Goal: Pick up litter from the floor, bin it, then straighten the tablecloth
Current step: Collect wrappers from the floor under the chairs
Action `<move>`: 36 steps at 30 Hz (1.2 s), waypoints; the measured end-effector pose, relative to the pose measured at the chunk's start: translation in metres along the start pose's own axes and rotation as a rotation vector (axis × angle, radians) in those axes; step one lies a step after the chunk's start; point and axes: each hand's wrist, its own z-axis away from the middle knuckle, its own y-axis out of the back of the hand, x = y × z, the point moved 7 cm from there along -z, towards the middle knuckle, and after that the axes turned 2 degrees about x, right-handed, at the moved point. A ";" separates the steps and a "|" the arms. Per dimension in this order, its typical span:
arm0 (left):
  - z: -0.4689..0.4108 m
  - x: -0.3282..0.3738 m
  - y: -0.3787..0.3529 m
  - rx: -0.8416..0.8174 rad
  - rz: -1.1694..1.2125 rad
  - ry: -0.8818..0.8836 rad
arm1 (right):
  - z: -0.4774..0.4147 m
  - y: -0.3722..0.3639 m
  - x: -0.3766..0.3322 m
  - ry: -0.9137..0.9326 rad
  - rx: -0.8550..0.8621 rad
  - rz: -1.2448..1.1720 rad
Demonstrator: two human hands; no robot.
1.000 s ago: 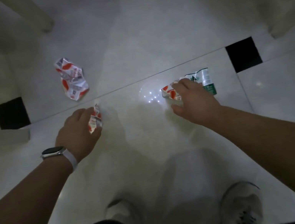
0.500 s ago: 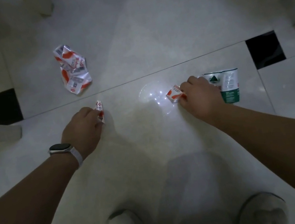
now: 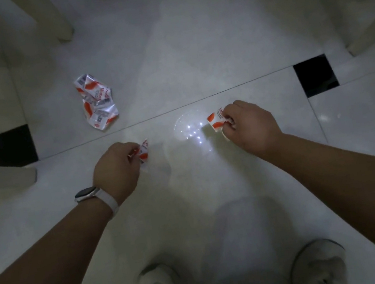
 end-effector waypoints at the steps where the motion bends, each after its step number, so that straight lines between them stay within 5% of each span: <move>1: 0.003 0.009 0.009 0.010 0.013 -0.001 | 0.003 0.010 -0.004 -0.002 0.003 -0.024; 12: -0.040 -0.005 0.067 0.114 0.031 0.120 | -0.016 0.069 -0.037 -0.057 0.130 -0.265; 22: -0.104 -0.084 0.031 0.062 0.082 0.325 | -0.056 0.039 -0.074 -0.074 0.125 -0.326; 36: -0.124 -0.098 0.004 0.118 0.246 0.299 | -0.059 0.003 -0.094 -0.079 0.058 -0.316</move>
